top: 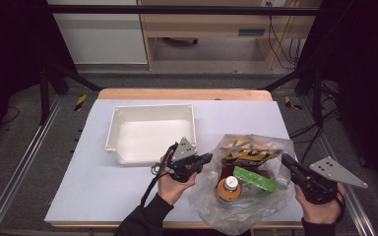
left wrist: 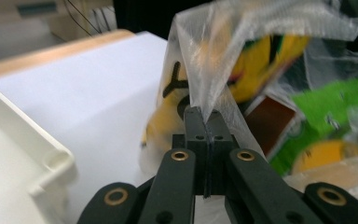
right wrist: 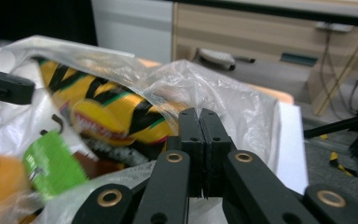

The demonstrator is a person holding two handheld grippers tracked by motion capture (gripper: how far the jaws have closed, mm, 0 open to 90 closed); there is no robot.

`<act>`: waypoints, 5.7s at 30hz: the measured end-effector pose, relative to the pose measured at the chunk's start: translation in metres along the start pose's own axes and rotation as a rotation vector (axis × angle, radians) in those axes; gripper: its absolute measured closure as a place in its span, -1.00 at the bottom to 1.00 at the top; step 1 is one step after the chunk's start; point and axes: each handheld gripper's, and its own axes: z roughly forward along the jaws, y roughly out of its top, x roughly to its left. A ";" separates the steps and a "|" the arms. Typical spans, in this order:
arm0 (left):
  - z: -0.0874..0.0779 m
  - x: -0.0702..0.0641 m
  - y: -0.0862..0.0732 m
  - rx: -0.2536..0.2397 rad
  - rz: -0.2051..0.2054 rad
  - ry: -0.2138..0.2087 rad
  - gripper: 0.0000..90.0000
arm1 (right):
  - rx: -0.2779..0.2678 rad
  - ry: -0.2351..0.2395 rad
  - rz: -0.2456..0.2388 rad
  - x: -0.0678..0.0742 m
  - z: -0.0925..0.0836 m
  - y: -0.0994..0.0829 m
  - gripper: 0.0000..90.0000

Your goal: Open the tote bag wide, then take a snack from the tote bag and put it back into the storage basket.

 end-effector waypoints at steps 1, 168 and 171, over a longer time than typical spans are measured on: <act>0.001 0.001 0.004 0.000 0.011 0.022 1.00 | -0.009 -0.021 -0.004 -0.002 0.000 0.002 0.99; -0.118 0.077 -0.093 -0.026 -0.116 0.264 -0.44 | 0.105 0.312 0.005 0.031 0.017 -0.067 0.62; -0.118 0.077 -0.093 -0.027 -0.116 0.265 -0.44 | 0.094 0.316 -0.006 0.029 0.016 -0.065 0.65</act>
